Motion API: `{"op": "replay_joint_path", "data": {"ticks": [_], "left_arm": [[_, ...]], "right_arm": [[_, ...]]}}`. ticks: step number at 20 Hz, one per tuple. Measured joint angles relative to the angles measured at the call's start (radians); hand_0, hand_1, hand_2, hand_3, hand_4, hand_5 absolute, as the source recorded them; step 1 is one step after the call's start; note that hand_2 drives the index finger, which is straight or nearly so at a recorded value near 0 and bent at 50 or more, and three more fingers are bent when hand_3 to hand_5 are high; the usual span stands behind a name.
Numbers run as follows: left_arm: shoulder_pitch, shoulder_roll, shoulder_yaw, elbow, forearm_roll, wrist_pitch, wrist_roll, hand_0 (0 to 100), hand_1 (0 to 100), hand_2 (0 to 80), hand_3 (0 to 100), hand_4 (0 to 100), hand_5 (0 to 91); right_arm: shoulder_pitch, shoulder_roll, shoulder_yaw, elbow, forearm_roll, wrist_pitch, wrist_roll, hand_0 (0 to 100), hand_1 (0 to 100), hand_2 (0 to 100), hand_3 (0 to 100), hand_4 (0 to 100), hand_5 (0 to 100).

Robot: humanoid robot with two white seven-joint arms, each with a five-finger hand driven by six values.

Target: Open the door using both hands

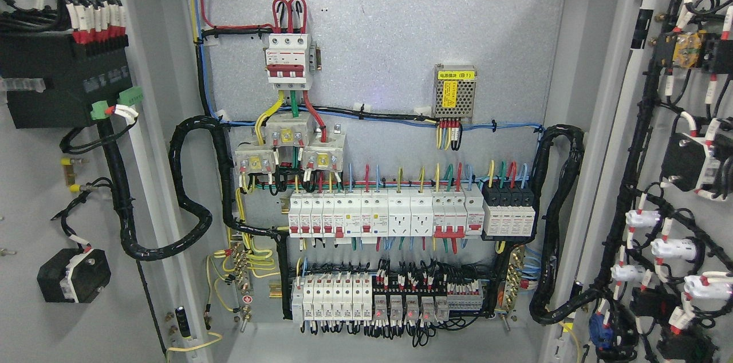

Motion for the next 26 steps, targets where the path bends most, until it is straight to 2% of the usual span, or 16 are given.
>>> {"op": "replay_joint_path", "data": {"ticks": [5, 10, 16, 21, 26], "left_arm": [[-0.012, 0.010, 0.060, 0.043, 0.027, 0.023, -0.016, 30, 0, 2.7, 3, 4, 0.0], [-0.038, 0.030, 0.102, 0.100, 0.044, 0.032, -0.082, 30, 0, 2.6, 3, 4, 0.0], [-0.076, 0.070, 0.140, 0.179, 0.083, 0.033, -0.100, 30, 0, 2.6, 3, 4, 0.0], [-0.135, 0.120, 0.158, 0.268, 0.119, 0.041, -0.104, 30, 0, 2.6, 3, 4, 0.0], [-0.189, 0.166, 0.166, 0.351, 0.137, 0.050, -0.149, 30, 0, 2.6, 3, 4, 0.0]], "right_arm": [[0.001, -0.024, -0.013, 0.015, -0.046, 0.000, 0.002, 22, 0, 0, 0, 0, 0], [-0.002, -0.053, -0.022, 0.025, -0.086, 0.000, 0.004, 22, 0, 0, 0, 0, 0], [-0.006, -0.085, -0.027, 0.032, -0.107, 0.001, 0.007, 22, 0, 0, 0, 0, 0], [-0.007, -0.106, -0.029, 0.036, -0.113, 0.001, 0.046, 22, 0, 0, 0, 0, 0], [-0.008, -0.121, -0.031, 0.037, -0.116, 0.001, 0.060, 22, 0, 0, 0, 0, 0]]}}
